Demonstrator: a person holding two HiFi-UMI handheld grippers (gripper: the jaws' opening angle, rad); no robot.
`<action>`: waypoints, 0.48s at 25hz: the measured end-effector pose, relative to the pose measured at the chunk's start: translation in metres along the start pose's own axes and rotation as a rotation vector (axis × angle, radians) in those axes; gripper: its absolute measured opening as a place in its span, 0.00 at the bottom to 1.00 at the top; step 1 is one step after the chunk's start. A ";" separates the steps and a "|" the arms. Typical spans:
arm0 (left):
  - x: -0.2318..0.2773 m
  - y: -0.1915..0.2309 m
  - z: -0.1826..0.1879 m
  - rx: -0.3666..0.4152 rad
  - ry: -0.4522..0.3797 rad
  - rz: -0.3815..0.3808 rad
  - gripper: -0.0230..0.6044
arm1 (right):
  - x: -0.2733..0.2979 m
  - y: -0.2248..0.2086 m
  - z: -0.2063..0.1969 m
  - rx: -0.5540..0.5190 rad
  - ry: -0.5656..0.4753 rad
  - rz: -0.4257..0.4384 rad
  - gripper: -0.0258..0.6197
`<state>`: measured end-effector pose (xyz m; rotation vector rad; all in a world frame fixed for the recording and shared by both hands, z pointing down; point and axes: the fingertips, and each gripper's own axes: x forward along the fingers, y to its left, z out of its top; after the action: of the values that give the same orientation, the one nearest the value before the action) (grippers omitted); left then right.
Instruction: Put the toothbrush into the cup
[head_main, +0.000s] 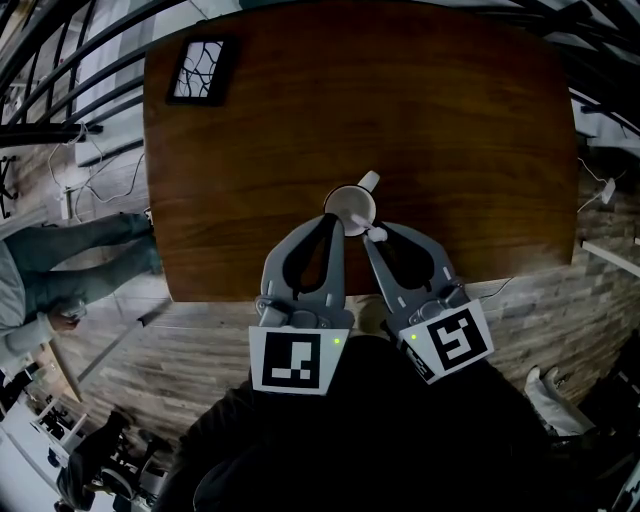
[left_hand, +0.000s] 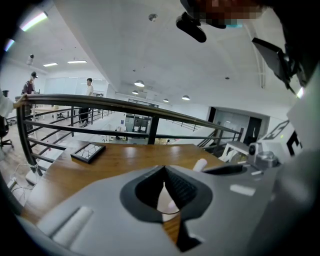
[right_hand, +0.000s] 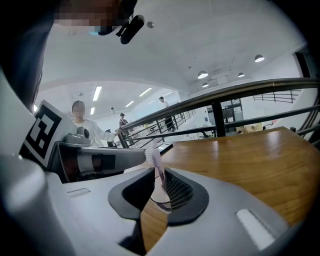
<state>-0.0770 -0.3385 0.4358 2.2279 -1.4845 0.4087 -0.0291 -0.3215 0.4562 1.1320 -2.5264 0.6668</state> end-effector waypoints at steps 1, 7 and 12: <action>0.000 0.000 0.000 0.000 0.001 -0.001 0.05 | 0.000 0.001 -0.001 -0.001 0.003 0.005 0.15; -0.003 -0.005 0.000 0.003 -0.006 -0.006 0.05 | -0.005 0.002 -0.001 -0.007 -0.004 -0.002 0.21; -0.009 -0.010 0.006 0.019 -0.027 -0.012 0.05 | -0.014 0.002 0.009 -0.032 -0.049 -0.033 0.22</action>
<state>-0.0714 -0.3310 0.4250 2.2643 -1.4861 0.3921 -0.0223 -0.3165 0.4424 1.1901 -2.5441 0.5950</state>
